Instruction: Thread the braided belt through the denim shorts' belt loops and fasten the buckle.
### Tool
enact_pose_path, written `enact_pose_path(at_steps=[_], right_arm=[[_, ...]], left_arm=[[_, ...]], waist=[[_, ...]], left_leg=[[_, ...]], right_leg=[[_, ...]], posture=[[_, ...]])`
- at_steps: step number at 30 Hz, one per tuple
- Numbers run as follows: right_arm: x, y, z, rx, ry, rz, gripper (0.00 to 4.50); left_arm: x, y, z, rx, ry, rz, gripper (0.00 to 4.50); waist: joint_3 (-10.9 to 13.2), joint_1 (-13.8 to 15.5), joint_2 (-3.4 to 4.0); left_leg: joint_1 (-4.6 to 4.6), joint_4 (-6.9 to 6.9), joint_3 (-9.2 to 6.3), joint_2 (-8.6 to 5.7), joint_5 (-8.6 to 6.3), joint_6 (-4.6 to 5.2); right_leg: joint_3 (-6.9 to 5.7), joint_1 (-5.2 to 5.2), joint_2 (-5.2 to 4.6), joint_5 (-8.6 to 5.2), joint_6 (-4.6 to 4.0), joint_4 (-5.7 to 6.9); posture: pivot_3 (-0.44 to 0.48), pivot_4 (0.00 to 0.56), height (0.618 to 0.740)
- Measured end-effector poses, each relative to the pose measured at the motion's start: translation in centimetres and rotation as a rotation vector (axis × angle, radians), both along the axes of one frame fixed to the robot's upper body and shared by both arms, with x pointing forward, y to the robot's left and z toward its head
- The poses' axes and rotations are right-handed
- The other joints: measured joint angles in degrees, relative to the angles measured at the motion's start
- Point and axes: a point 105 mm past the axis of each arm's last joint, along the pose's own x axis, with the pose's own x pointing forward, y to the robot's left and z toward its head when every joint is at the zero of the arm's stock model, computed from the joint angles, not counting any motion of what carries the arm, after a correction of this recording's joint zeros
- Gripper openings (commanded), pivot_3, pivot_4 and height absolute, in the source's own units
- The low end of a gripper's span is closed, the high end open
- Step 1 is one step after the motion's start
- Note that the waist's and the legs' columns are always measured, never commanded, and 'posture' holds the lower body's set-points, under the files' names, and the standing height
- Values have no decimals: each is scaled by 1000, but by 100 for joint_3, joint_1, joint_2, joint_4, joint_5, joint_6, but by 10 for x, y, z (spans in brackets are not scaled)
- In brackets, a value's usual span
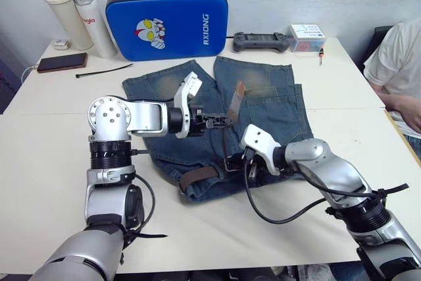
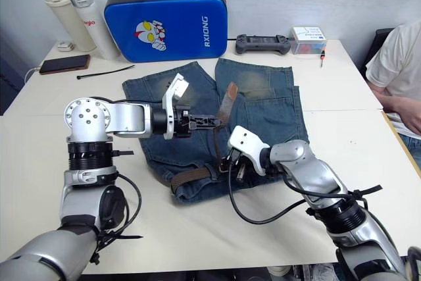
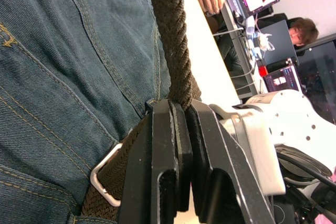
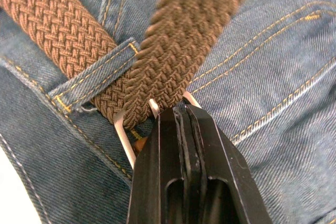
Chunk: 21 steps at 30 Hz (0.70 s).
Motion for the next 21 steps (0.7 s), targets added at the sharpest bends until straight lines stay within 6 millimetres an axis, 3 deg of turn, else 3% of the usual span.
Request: enact_pose_path(at_steps=[5,7,14,21], right_arm=[[6,-26,20,71,82,-47,32],[5,-27,29,110,99,-21,32],[-3,-21,32,138,158,62,32],[-11,-11,17,88,195,143,32]], left_arm=[[-8,18,-16,37,9,16,0],[-11,22,-22,47,15,20,0],[-17,26,-28,59,1,30,0],[-16,29,-27,56,-4,46,0]], waist=[[15,55,24],[15,65,24],[16,106,25],[17,99,25]], left_leg=[[-12,1,0,-1,-3,6],[-13,-3,0,0,-3,8],[-18,-2,0,-1,-6,13],[-19,-2,0,-1,-7,13]], right_leg=[[1,-12,-2,0,0,-5],[1,-12,-1,-1,-1,-9],[2,-11,-2,-1,-1,-16],[2,-13,-2,-1,-1,-16]], posture=[[0,150,740],[0,150,740],[0,150,740],[0,150,740]])
